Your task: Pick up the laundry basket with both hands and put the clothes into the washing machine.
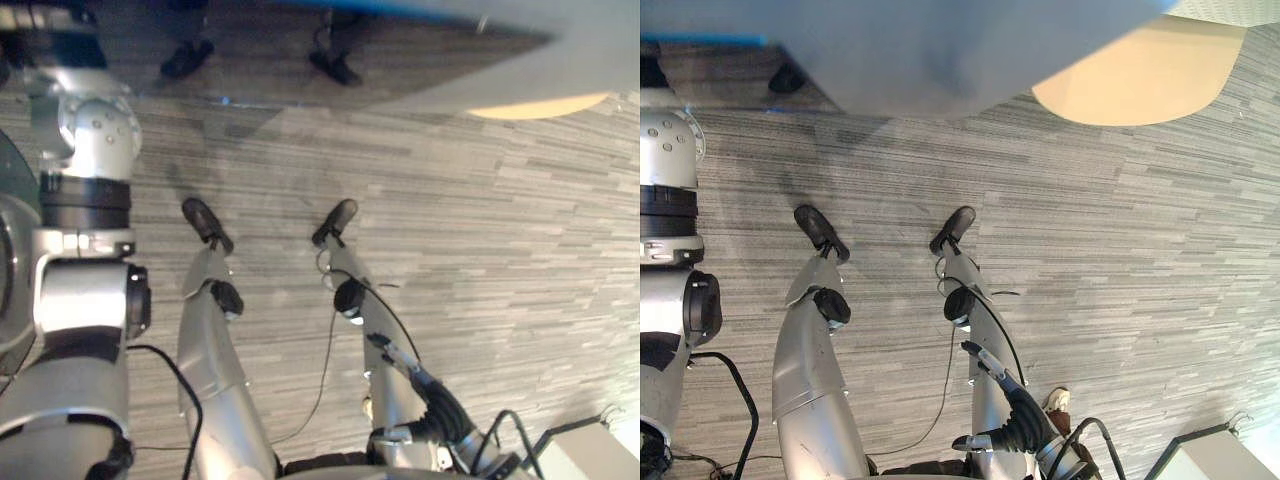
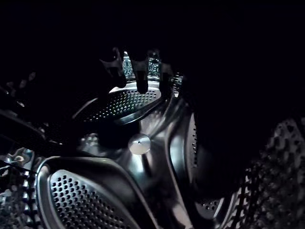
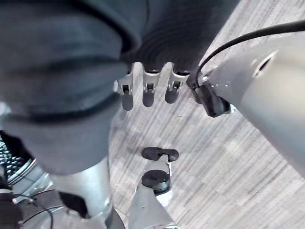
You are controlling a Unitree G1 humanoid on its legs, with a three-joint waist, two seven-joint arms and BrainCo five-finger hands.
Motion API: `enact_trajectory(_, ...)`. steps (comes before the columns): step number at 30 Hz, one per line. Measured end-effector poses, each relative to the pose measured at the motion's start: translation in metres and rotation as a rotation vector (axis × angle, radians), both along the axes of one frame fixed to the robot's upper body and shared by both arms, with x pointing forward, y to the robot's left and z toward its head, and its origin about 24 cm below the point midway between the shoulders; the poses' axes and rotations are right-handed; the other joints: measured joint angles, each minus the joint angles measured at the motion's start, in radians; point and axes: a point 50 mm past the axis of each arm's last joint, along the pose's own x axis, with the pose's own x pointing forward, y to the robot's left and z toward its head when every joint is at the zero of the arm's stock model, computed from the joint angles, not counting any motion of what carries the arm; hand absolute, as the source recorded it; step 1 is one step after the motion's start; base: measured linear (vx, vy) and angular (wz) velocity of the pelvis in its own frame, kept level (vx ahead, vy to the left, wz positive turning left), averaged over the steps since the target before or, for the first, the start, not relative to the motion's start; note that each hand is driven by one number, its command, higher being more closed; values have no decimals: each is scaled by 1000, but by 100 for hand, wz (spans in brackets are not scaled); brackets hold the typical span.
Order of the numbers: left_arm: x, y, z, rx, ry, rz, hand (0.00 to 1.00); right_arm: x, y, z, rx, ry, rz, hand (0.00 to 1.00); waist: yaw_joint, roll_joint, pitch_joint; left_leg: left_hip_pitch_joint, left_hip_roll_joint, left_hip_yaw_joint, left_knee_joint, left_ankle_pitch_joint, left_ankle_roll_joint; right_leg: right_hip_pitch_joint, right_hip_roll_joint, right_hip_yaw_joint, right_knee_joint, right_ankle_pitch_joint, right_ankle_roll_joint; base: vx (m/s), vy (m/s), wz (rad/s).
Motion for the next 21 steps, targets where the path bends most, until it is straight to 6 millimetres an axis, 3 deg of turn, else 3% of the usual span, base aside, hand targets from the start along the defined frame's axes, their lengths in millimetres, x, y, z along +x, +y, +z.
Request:
enact_trajectory(5, 5, 14, -14, -22, 63, 91, 0, 1, -7, 6, -1, -34, -19, 0, 0, 0, 0, 32, -4, 11, 0, -12, 0, 3, -10, 28, 24, -3, 1, 21, -23, -5)
enact_trajectory(10, 13, 21, -32, 120, 186, 293, 0, 0, -3, -2, 10, -16, -50, 0, 2, 0, 0, 45, -14, 14, 20, -27, 6, 18, -13, 49, 16, -5, 4, -6, -15, -2)
enact_trajectory(14, 34, 23, -102, 294, 447, 412, 0, -2, 7, -1, 59, -24, -37, 0, 1, 0, 0, 75, -15, 19, 29, -37, 10, 49, -13, 57, 9, -14, 17, -12, -14, -1)
enact_trajectory(16, 42, 24, -161, 394, 648, 406, 0, -1, 8, 0, 70, -35, -37, 0, -1, 1, 0, 80, -14, 23, 32, -41, 7, 50, -13, 60, 8, -14, 18, -23, -26, -5)
enact_trajectory(18, 41, 26, -198, 443, 771, 390, 0, 1, 8, 1, 68, -46, -34, 0, 3, 1, 0, 89, -12, 27, 33, -39, 10, 54, -12, 65, 11, -14, 17, -8, -26, -5)
enact_trajectory(20, 31, 29, -256, 493, 947, 345, 0, 8, 6, 0, 64, -67, -46, 0, 18, 4, 2, 123, -10, 32, 34, -40, 10, 77, -12, 74, 23, -20, 12, 8, -43, -4)
enact_trajectory(21, 28, 28, -270, 503, 988, 327, 0, 10, 5, -2, 60, -64, -56, 0, 27, 5, 3, 137, -10, 34, 32, -40, 9, 85, -13, 77, 28, -23, 10, 16, -52, -1)
